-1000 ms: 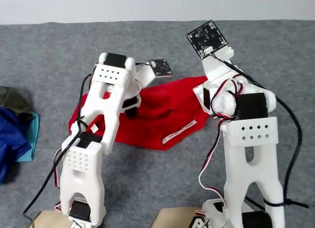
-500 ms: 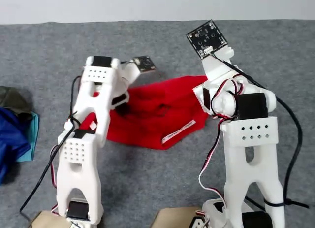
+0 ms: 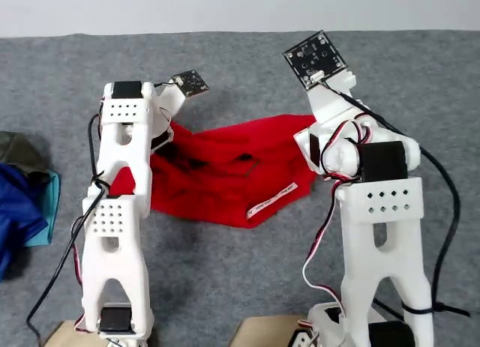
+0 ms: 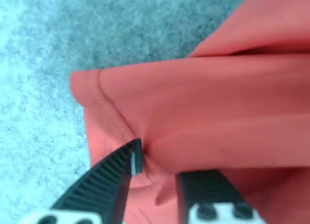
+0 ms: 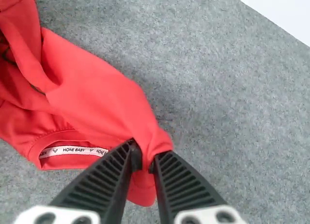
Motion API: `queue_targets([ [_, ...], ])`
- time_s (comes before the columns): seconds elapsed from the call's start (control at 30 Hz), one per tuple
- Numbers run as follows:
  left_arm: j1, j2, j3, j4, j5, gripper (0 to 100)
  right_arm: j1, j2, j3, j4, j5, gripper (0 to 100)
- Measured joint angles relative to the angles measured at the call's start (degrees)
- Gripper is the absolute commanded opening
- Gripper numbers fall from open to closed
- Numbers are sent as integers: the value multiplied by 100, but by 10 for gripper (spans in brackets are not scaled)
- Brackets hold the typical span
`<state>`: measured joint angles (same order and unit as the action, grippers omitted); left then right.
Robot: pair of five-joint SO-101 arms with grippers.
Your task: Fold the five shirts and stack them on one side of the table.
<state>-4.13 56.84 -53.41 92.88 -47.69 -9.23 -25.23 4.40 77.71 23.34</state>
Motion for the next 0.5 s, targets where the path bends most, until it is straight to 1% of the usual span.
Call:
queue_targets([
  [0.1,0,79,-211,26,0,28,0,0,0,0,0,9],
  [0.2,0,79,-484,176,-26,12,0,0,0,0,0,9],
  [0.33,0,79,-1240,563,-35,14,0,0,-35,0,0,9],
  [0.5,0,79,-2110,607,-44,36,0,0,-185,0,0,9],
])
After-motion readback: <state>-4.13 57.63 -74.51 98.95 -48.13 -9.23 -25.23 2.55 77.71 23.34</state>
